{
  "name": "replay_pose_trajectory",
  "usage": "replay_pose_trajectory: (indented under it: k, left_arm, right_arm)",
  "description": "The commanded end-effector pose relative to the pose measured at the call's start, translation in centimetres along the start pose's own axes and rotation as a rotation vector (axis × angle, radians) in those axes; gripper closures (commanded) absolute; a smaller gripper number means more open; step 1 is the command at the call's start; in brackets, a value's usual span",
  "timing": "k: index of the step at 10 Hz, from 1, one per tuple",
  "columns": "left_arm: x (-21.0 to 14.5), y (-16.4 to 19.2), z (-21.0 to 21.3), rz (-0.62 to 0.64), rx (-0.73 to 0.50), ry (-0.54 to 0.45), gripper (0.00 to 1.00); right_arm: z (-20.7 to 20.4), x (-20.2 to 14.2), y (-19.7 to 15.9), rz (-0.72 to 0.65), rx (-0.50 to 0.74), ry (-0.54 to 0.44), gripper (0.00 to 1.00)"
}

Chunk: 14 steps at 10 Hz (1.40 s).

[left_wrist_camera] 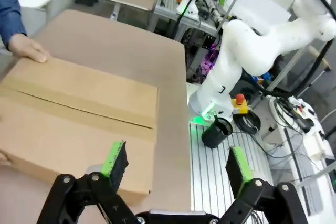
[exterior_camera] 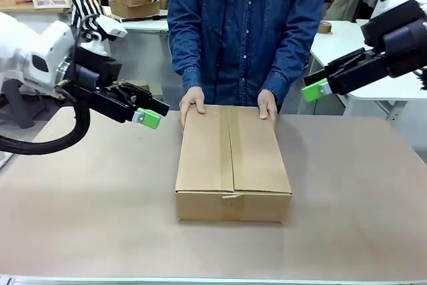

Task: Pack the gift set into the box.
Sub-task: Press and hold the closed box until the human finishes sealing it.

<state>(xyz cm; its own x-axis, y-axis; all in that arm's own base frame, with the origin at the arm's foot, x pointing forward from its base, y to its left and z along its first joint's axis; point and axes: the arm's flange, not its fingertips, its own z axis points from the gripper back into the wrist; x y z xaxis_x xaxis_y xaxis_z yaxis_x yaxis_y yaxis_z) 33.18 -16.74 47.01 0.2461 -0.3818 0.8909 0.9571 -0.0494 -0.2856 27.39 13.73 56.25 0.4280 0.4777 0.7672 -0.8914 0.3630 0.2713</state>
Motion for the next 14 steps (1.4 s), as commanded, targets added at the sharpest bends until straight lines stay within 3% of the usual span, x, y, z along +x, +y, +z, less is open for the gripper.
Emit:
replay_pose_trajectory:
  k: [1,2,3,4,6,7,8,9,10,11,12,13,14]
  left_arm:
    - [0.1,0.6,0.0,0.006,-0.052,0.054,0.0]
    - [0.0,0.0,0.0,0.0,0.0,0.0,0.0]
    - [-1.3,1.5,-3.2,-0.211,0.062,-0.189,0.0]
    - [-2.6,3.0,-4.9,-0.288,0.101,-0.279,0.0]
    - [-5.0,5.6,-6.4,-0.357,0.221,-0.399,0.0]
    - [-6.2,6.5,-7.7,-0.363,0.226,-0.385,0.0]
    - [-7.0,7.3,-8.4,-0.321,0.177,-0.341,0.0]
    - [-6.1,8.4,-5.9,-0.078,0.229,-0.34,0.0]
    - [-6.2,6.5,-7.3,-0.317,0.231,-0.367,0.0]
    - [-7.6,7.4,-7.6,-0.24,0.228,-0.357,0.0]
    - [-7.2,6.9,-9.3,-0.385,0.18,-0.361,0.0]
    - [-8.0,7.6,-10.1,-0.399,0.119,-0.405,0.0]
    - [-8.7,8.3,-10.1,-0.421,0.135,-0.406,0.0]
  right_arm:
    - [-0.1,-0.5,1.0,-0.054,0.052,0.051,0.0]
    - [0.0,0.0,0.0,0.0,0.0,0.0,0.0]
    - [-3.3,-0.2,-3.4,0.273,0.047,-0.106,0.0]
    - [-4.9,-1.1,-5.9,0.327,0.007,-0.22,0.0]
    - [-7.5,-3.7,-8.7,0.421,0.016,-0.285,0.0]
    - [-9.3,-5.0,-9.6,0.425,0.046,-0.285,0.0]
    - [-10.7,-6.4,-9.9,0.327,0.09,-0.208,0.0]
    - [-6.5,-2.5,-8.8,0.372,-0.042,-0.224,0.0]
    - [-6.5,-2.5,-8.8,0.372,-0.042,-0.224,0.0]
    - [-9.3,-4.4,-10.5,0.356,0.018,-0.219,0.0]
    - [-10.6,-4.3,-12.0,0.399,0.099,-0.224,0.0]
    - [-12.5,-6.0,-14.1,0.366,0.144,-0.242,0.0]
    - [-14.0,-7.8,-15.5,0.351,0.181,-0.257,0.0]
